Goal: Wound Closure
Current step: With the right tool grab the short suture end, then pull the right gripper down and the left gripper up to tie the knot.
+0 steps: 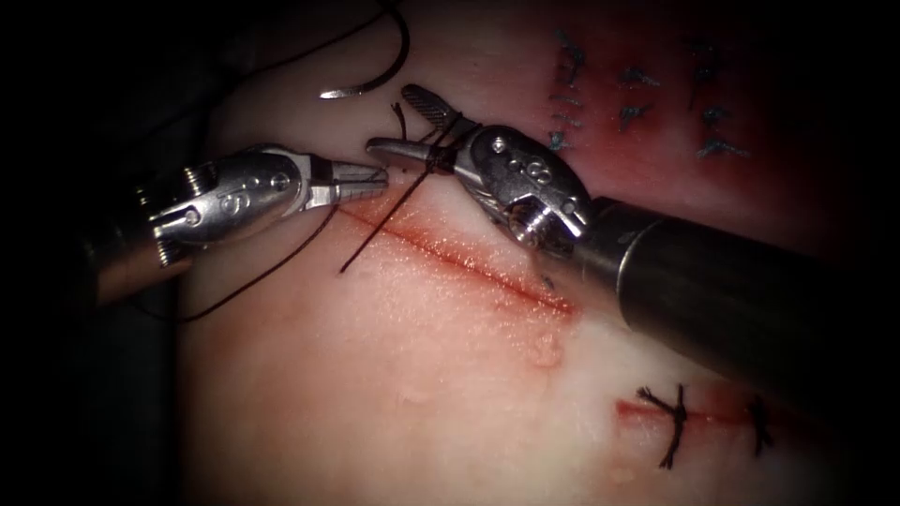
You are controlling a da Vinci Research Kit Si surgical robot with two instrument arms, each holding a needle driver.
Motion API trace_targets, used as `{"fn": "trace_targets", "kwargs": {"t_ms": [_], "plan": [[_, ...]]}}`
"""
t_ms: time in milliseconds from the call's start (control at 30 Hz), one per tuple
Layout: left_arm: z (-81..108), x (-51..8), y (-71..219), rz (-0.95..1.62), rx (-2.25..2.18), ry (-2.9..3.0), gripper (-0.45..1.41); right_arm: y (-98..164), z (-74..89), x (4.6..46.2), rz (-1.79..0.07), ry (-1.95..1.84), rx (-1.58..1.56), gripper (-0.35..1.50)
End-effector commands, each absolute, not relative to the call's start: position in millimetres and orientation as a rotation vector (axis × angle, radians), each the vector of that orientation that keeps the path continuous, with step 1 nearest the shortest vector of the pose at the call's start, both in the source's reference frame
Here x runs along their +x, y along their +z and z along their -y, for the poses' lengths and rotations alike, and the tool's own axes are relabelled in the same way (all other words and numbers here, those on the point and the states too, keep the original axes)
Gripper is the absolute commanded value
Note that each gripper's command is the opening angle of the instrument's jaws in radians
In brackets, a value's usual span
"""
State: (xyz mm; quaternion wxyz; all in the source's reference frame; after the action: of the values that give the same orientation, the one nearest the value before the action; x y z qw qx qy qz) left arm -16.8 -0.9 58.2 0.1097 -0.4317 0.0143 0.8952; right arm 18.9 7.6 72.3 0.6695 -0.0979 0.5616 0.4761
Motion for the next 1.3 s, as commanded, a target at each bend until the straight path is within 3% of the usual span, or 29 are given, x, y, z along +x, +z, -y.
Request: {"fn": "trace_targets", "kwargs": {"t_ms": [33, 67, 867, 1300], "plan": [[0.2, -17.3, 58.7, -0.046, -1.272, 2.631, -0.35, 72.8, -8.0, 19.7, -1.274, 1.057, -0.207, -0.25], [0.2, -17.3, 58.7, -0.046, -1.271, 2.631, -0.35, 72.8, -7.9, 19.9, -1.276, 1.057, -0.198, -0.35], [-0.3, -16.0, 58.7, -0.034, -1.274, 2.634, -0.35, 69.7, -2.4, 25.0, -1.199, 1.093, -0.145, -0.35], [-5.2, -12.6, 56.6, -0.017, -1.256, 2.581, -0.35, 68.5, 1.2, 26.8, -1.172, 1.100, -0.237, -0.35]]}}
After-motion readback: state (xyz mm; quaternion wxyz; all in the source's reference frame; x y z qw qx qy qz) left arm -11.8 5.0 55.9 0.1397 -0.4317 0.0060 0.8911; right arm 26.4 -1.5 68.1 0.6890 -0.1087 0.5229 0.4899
